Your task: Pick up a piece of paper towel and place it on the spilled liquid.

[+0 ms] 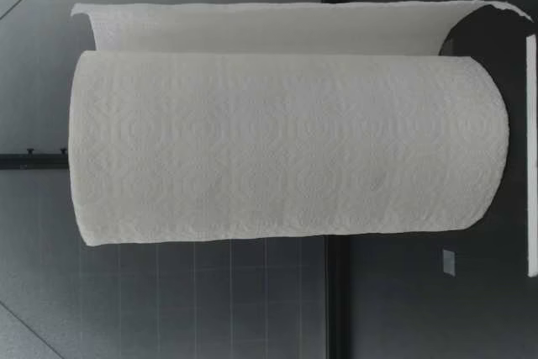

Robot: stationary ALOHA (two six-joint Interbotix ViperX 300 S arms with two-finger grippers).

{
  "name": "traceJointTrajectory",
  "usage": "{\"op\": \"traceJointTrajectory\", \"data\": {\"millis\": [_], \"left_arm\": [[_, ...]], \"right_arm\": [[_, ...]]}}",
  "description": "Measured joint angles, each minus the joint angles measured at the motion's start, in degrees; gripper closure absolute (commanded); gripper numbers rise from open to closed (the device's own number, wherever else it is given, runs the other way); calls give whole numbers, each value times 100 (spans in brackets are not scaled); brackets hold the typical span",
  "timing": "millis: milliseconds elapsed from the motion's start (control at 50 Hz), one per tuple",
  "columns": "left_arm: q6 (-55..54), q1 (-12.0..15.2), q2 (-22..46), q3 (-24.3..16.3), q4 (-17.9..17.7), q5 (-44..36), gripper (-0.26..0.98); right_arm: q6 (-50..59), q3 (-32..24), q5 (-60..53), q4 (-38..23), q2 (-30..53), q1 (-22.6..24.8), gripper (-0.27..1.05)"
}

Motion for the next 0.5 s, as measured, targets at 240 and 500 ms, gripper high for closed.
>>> {"op": "traceJointTrajectory", "data": {"millis": [240,500], "left_arm": [[35,-62,44,0,-9,-18,62],[35,-18,800,-554,-97,-18,62]], "right_arm": [[149,-105,-62,-9,123,0,81],[158,-1327,2074,-18,888,0,81]]}}
